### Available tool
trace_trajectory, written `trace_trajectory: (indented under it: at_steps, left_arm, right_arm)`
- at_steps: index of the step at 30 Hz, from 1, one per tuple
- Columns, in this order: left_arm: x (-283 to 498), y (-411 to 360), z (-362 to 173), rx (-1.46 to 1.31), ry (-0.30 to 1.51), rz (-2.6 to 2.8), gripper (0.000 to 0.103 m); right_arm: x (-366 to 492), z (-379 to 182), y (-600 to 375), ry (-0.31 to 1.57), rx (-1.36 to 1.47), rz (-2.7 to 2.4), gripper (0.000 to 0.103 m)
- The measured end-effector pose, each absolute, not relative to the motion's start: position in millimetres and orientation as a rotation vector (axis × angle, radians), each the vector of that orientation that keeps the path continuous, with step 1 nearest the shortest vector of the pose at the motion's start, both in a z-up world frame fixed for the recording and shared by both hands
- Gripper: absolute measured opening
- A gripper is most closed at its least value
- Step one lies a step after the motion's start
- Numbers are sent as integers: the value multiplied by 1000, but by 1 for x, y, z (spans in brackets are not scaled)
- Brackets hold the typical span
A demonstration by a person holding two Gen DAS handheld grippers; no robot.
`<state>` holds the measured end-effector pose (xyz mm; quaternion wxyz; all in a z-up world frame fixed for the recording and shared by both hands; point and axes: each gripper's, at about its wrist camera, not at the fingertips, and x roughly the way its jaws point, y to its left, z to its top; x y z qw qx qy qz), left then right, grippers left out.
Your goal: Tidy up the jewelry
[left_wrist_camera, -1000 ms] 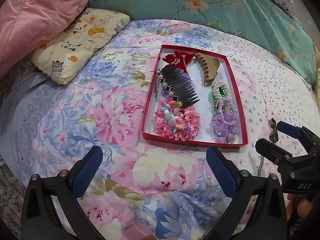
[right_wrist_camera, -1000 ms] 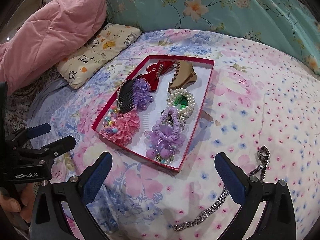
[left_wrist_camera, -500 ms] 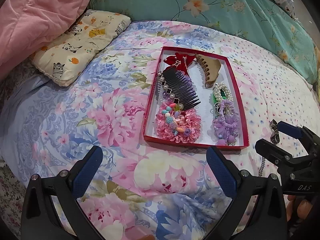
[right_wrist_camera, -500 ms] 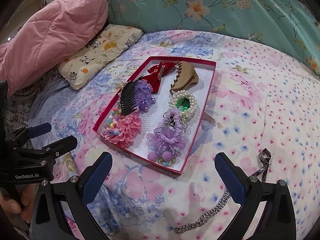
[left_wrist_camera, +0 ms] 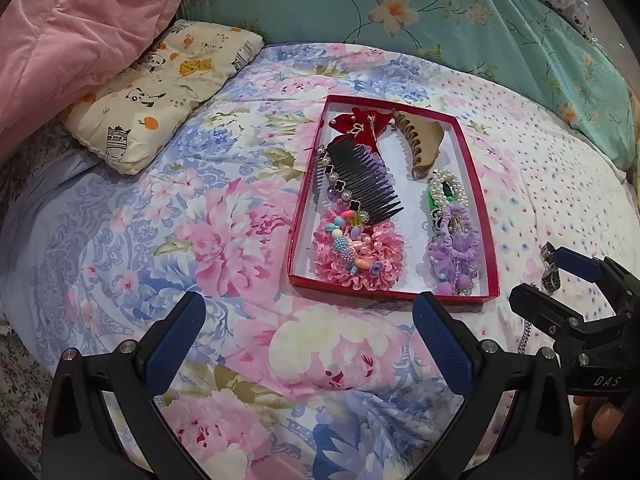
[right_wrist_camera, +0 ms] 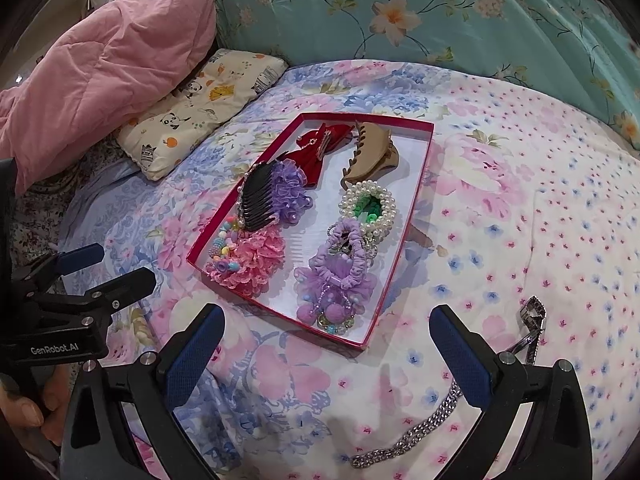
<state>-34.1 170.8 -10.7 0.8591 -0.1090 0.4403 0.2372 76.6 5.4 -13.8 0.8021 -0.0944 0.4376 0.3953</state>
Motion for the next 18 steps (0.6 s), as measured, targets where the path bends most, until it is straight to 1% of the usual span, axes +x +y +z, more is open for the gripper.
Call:
trace_trajectory:
  at_steps: [18]
  left_arm:
    - [-34, 174, -11, -233, 916, 506, 103]
  right_arm:
    - [77, -14, 6, 937, -201, 850, 103]
